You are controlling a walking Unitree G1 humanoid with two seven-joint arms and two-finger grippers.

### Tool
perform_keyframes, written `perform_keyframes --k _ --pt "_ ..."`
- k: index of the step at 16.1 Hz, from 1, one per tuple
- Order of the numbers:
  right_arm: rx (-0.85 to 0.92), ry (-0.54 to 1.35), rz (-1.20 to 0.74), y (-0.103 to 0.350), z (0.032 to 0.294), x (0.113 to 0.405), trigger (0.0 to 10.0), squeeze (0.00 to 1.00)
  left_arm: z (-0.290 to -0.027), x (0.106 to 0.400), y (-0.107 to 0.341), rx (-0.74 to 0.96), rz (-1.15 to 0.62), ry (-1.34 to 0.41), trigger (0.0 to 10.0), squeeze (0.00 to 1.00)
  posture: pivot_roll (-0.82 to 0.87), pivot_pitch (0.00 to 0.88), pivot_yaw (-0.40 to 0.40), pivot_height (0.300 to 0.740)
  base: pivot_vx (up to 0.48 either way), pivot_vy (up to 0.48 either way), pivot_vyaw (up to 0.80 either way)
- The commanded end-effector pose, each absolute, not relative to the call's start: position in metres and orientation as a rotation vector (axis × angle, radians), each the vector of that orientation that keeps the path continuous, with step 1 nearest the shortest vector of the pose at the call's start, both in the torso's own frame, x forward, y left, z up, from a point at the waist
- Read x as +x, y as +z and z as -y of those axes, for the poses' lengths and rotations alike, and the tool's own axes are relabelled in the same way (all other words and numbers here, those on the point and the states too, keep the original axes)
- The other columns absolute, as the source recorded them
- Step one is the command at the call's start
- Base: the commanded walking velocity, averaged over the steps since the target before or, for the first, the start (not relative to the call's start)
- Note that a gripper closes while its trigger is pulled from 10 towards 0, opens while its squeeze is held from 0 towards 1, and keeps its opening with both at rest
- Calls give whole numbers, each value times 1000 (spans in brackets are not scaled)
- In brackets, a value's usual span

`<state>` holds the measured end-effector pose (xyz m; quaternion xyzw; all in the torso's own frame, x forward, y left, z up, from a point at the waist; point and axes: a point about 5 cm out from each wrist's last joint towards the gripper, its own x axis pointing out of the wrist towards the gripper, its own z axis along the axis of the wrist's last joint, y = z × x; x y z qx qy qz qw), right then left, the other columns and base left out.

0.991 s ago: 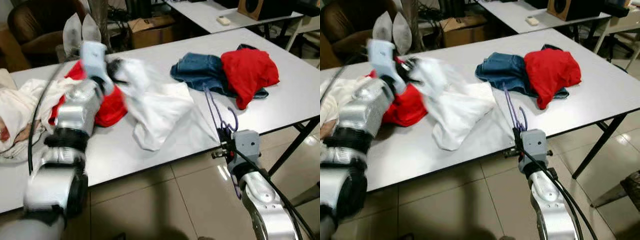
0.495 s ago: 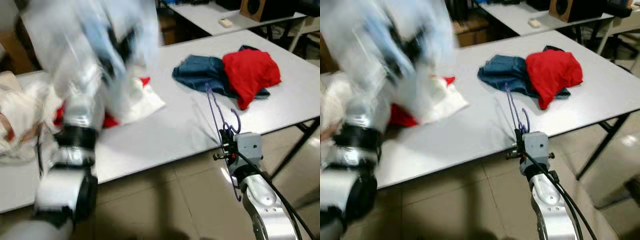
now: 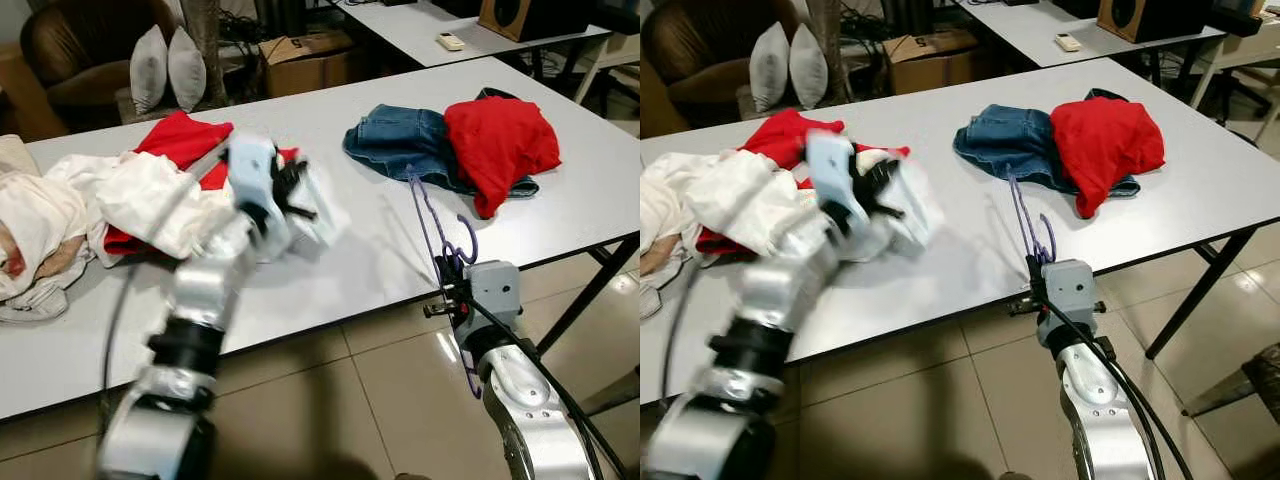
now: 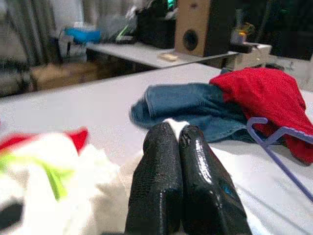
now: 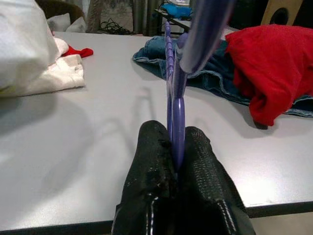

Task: Hang hanger

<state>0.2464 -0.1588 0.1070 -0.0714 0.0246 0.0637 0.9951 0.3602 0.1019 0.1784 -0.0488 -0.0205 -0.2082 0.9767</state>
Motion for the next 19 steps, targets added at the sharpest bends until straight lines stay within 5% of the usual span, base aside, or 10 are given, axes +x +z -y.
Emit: perform_keyframes --k 1,2,3,4,8,12,14,18,19 --pt "-149 149 -67 103 154 248 10000 0 -101 363 183 -116 36 -402 0 0 -216 0 80 740 0 0 0" --pt "-152 156 -67 103 153 248 10000 0 -85 360 170 -80 -63 -482 4000 0 -217 0 80 740 0 0 0" --pt "-151 156 -66 104 153 249 10000 0 -71 354 161 -93 -124 -591 10000 0 -218 0 82 740 0 0 0" --pt "-154 154 -66 103 154 248 10000 0 -62 348 158 -138 -130 -661 10000 1000 -220 0 84 740 0 0 0" --pt "-156 141 -72 101 156 244 10000 0 -43 334 157 -96 -147 -825 10000 1000 -228 0 98 740 0 0 0" --pt "-151 135 -72 101 155 244 10000 0 -55 332 174 -83 -76 -946 10000 1000 -224 0 103 740 0 0 0" --pt "-148 138 -68 100 152 247 10000 0 -85 335 188 6 -39 -1051 10000 1000 -223 0 114 740 0 0 0" --pt "-148 135 -64 100 153 247 10000 0 -168 381 211 242 -18 -575 10000 1000 -229 0 119 740 0 0 0" --pt "-150 134 -65 99 154 247 10000 0 -200 386 214 331 -64 -460 10000 110 -228 0 122 740 0 0 0"
